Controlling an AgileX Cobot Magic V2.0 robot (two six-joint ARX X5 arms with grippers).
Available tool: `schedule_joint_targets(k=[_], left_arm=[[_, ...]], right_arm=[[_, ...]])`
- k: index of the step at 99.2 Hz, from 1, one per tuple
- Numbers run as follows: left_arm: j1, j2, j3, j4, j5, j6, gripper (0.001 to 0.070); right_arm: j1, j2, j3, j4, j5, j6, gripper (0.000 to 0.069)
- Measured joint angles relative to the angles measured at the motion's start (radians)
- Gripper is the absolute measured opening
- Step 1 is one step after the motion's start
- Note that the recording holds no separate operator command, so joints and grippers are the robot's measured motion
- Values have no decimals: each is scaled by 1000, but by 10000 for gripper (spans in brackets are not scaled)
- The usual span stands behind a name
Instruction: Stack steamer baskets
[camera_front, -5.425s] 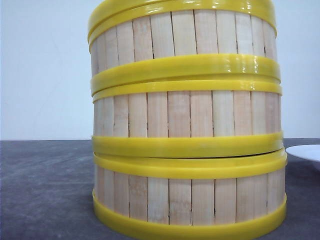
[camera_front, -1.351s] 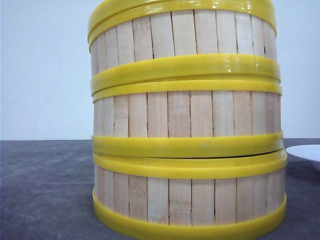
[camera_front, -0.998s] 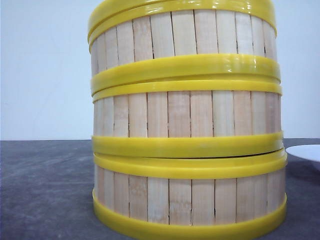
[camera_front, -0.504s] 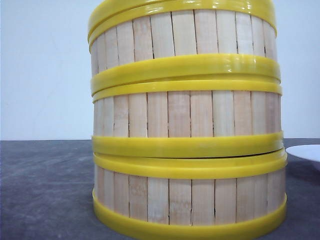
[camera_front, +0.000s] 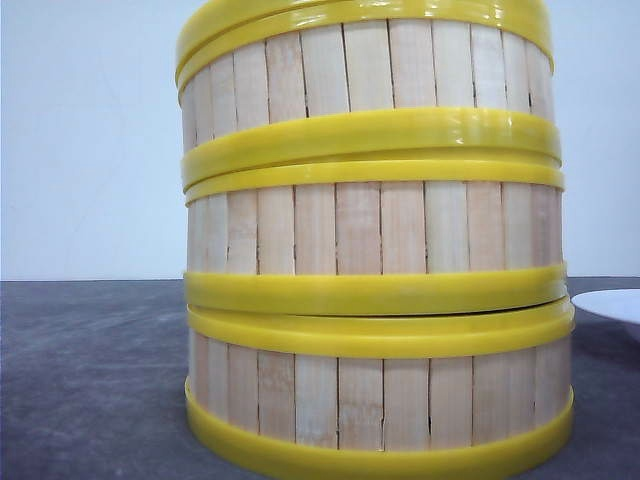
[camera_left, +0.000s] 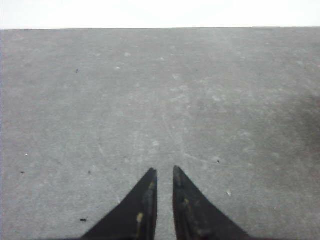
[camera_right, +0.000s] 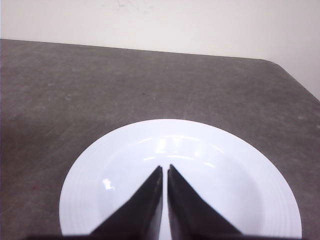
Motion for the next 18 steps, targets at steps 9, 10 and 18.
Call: schedule_joint_targets(k=[9,10,18], left_arm=[[0,0,0,0,0,0,30],[0,0,0,0,0,0,30],[0,0,0,0,0,0,30]], right_arm=[[0,0,0,0,0,0,11],[0,0,0,0,0,0,11],[0,0,0,0,0,0,11]])
